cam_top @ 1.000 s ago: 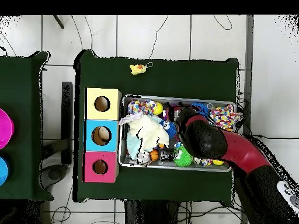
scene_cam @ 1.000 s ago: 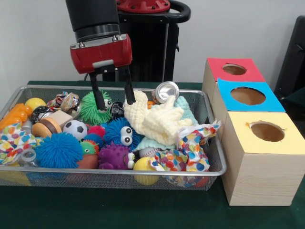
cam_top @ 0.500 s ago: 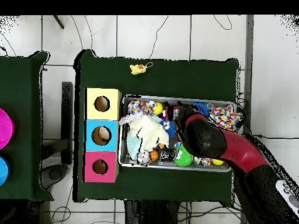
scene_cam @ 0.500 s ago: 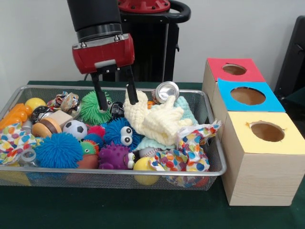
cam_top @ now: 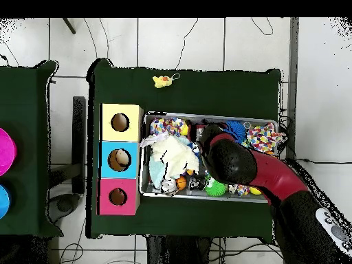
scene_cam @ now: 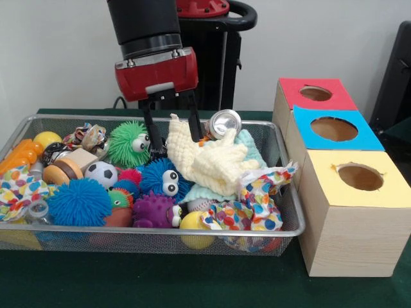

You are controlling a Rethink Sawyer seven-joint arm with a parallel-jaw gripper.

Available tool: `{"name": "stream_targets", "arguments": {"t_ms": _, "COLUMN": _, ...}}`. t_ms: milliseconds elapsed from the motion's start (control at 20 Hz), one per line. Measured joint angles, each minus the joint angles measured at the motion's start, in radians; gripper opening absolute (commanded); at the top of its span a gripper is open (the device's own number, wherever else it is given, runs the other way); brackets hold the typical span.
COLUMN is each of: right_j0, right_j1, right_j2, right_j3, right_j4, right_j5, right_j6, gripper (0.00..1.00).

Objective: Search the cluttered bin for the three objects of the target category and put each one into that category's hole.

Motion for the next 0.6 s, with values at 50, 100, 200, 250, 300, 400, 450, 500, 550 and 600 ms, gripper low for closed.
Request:
{"name": "stream_targets", "arguments": {"t_ms": 50, "right_j0": 0.001, "right_j1": 0.000, "right_j2": 0.000, "right_j3": 0.000, "right_j4": 0.000, "right_j5": 0.000, "right_j6": 0.000, "gripper": 1.00}}
{"name": "stream_targets", "arguments": {"t_ms": 100, "right_j0": 0.001, "right_j1": 0.000, "right_j2": 0.000, "right_j3": 0.000, "right_j4": 0.001, "right_j5": 0.000, "right_j6": 0.000, "gripper": 1.00}}
{"name": "stream_targets", "arguments": {"t_ms": 200, "right_j0": 0.001, "right_j1": 0.000, "right_j2": 0.000, "right_j3": 0.000, "right_j4": 0.001, "right_j5": 0.000, "right_j6": 0.000, "gripper": 1.00}}
{"name": "stream_targets", "arguments": {"t_ms": 250, "right_j0": 0.001, "right_j1": 0.000, "right_j2": -0.001, "right_j3": 0.000, "right_j4": 0.001, "right_j5": 0.000, "right_j6": 0.000, "gripper": 1.00}}
{"name": "stream_targets", "arguments": {"t_ms": 300, "right_j0": 0.001, "right_j1": 0.000, "right_j2": -0.001, "right_j3": 0.000, "right_j4": 0.002, "right_j5": 0.000, "right_j6": 0.000, "gripper": 1.00}}
{"name": "stream_targets", "arguments": {"t_ms": 400, "right_j0": 0.001, "right_j1": 0.000, "right_j2": -0.002, "right_j3": 0.000, "right_j4": 0.004, "right_j5": 0.000, "right_j6": 0.000, "gripper": 1.00}}
{"name": "stream_targets", "arguments": {"t_ms": 450, "right_j0": 0.001, "right_j1": 0.000, "right_j2": -0.003, "right_j3": 0.000, "right_j4": 0.005, "right_j5": 0.000, "right_j6": 0.000, "gripper": 1.00}}
{"name": "stream_targets", "arguments": {"t_ms": 500, "right_j0": 0.001, "right_j1": 0.000, "right_j2": -0.004, "right_j3": 0.000, "right_j4": 0.006, "right_j5": 0.000, "right_j6": 0.000, "gripper": 1.00}}
{"name": "stream_targets", "arguments": {"t_ms": 550, "right_j0": 0.001, "right_j1": 0.000, "right_j2": -0.005, "right_j3": 0.000, "right_j4": 0.007, "right_j5": 0.000, "right_j6": 0.000, "gripper": 1.00}}
{"name": "stream_targets", "arguments": {"t_ms": 600, "right_j0": 0.001, "right_j1": 0.000, "right_j2": -0.006, "right_j3": 0.000, "right_j4": 0.007, "right_j5": 0.000, "right_j6": 0.000, "gripper": 1.00}}
